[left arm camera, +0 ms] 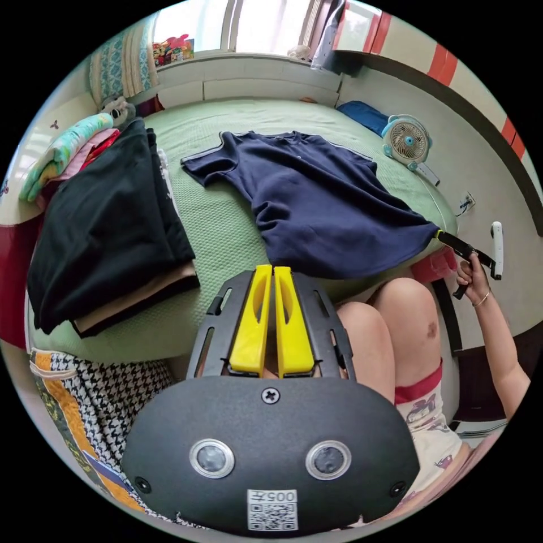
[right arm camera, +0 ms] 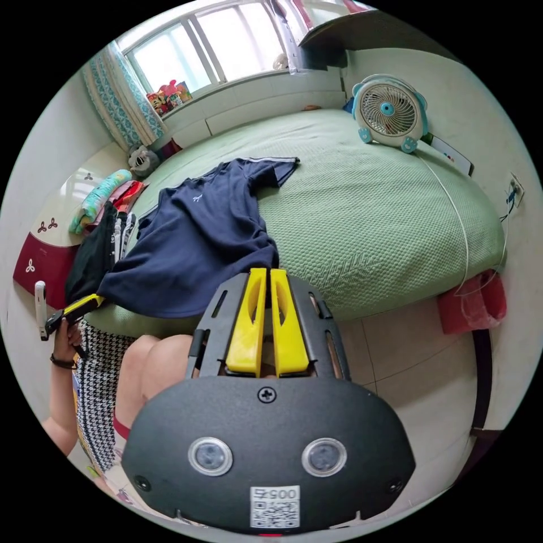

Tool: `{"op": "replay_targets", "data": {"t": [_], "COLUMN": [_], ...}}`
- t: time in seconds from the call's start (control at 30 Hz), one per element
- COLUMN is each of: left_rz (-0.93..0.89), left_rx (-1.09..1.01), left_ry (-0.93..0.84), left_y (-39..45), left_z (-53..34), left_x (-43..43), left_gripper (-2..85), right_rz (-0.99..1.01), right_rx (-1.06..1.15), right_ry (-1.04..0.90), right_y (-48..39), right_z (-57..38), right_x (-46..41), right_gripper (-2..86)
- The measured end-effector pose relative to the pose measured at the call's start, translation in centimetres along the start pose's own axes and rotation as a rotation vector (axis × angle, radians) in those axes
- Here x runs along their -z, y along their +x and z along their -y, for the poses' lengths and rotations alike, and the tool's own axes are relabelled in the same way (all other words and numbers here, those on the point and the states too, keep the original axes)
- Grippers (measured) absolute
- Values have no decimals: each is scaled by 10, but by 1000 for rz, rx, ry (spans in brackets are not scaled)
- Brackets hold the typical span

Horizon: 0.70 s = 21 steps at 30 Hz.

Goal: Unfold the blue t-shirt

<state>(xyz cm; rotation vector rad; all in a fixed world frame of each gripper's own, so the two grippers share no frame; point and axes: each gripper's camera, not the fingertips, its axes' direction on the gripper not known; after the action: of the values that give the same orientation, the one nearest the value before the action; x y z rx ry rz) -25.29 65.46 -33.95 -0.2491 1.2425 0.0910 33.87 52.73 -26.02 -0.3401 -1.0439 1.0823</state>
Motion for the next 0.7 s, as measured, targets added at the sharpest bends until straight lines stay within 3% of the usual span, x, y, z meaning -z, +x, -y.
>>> {"op": "replay_targets", "data": {"t": [0.2,0.33,0.47,0.57,0.7], "left_rz": [42,50,82,116,17], "left_rx": [27,56,86,61,52], "left_ry": [-97,-202,-250,-215,-111], "left_y": [-10,-18,-24,-25,-19], "left_z": [-23,-34,-41,-42,-18], "left_x": [-24,-57,-64,-55,-43], "left_gripper": [0,0,-2,-3,4], "right_rz": [-31,-129,-184,-172,-123], "right_rx": [26,69,83,98,97], "right_ry": [2,-167,-208,-171,-98], "right_y": [-4,-6,-2,-2,-19], "right_z": [-5,-16,-27,-25,-3], "right_x": [-1,-37,-43,-30,-18], "right_gripper": [-16,-15,-13,-7,29]}}
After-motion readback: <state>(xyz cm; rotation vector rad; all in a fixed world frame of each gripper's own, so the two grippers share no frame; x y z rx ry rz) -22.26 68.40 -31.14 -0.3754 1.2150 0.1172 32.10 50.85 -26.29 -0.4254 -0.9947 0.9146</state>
